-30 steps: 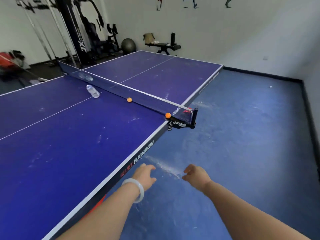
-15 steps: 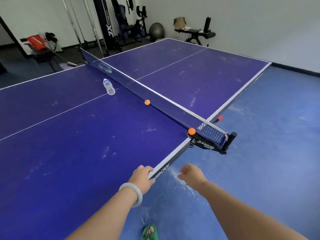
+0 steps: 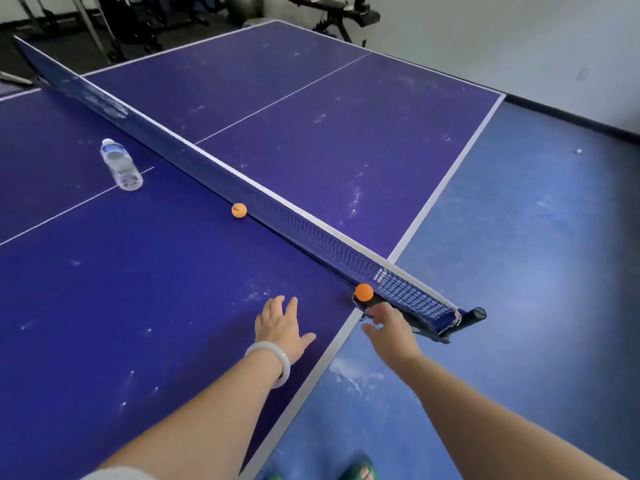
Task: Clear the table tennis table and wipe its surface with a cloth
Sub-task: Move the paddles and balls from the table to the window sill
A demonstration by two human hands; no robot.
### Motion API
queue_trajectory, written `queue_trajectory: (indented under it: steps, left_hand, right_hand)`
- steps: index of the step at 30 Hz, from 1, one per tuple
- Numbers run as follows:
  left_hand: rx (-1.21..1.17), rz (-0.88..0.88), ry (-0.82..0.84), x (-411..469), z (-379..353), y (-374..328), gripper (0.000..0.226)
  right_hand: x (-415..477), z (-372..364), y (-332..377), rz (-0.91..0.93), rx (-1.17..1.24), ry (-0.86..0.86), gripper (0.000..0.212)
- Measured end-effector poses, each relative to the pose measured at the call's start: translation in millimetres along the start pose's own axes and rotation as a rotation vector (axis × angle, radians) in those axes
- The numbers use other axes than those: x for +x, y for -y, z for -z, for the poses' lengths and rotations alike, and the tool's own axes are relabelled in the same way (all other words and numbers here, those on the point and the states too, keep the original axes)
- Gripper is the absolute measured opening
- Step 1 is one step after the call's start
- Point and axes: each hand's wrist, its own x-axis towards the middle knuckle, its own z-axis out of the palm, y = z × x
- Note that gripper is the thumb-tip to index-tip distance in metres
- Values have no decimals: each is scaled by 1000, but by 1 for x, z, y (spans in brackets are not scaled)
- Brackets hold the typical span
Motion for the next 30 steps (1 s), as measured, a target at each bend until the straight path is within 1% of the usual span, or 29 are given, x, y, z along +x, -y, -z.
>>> queue_trajectory:
  steps: [3, 6, 8, 10, 15, 18, 21, 26, 30]
  left_hand:
    - [42, 81, 63, 33, -5, 2, 101]
    - [83, 152, 153, 50, -19, 1, 117]
    - [104, 182, 166, 53, -30, -2, 124]
    - [104, 206, 154, 56, -35, -3, 125]
    - [114, 221, 189, 57, -36, -3, 124]
    - [117, 223, 196, 57, -35, -2, 123]
    - [122, 224, 205, 57, -35, -3, 123]
    - [109, 232, 218, 57, -34, -4, 124]
    - [109, 240, 212, 56, -32, -5, 124]
  right_hand:
    - [30, 2, 8, 78, -68, -33, 36]
    - [55, -4, 9, 161, -187, -4, 47]
    - [68, -9, 8, 165, -258, 7, 52]
    - [80, -13, 9, 156, -303, 17, 48]
    - [98, -18, 11, 152, -439, 75, 31]
    - [104, -18, 10, 142, -436, 96, 25]
    - [105, -15, 12, 146, -417, 99, 23]
    - [103, -16, 26, 217, -146, 107, 13]
    - [114, -21, 51, 114, -58, 111, 23]
